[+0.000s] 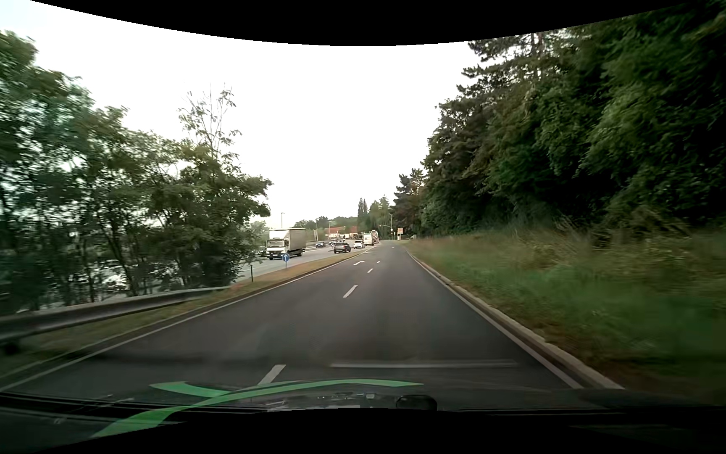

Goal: Follow the waypoints while adhering to traffic rules and regulations

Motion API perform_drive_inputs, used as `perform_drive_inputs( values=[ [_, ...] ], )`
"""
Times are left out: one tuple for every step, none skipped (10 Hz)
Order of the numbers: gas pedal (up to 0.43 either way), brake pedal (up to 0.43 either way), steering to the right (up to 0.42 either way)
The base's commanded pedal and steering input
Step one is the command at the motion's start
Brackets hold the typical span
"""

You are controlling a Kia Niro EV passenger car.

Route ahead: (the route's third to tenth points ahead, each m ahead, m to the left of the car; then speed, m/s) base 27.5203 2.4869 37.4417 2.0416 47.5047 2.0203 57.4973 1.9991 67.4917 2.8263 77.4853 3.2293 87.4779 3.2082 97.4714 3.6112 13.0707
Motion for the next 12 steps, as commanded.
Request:
perform_drive_inputs(
  values=[
    [0.067, 0.000, 0.002],
    [0.067, 0.000, 0.000],
    [0.067, 0.000, 0.000],
    [0.079, 0.000, 0.000],
    [0.079, 0.000, 0.000],
    [0.079, 0.000, 0.000],
    [0.098, 0.000, 0.000],
    [0.110, 0.000, 0.000],
    [0.110, 0.000, 0.000],
    [0.110, 0.000, 0.000],
    [0.110, 0.000, 0.001],
    [0.110, 0.000, 0.002]
  ],
)
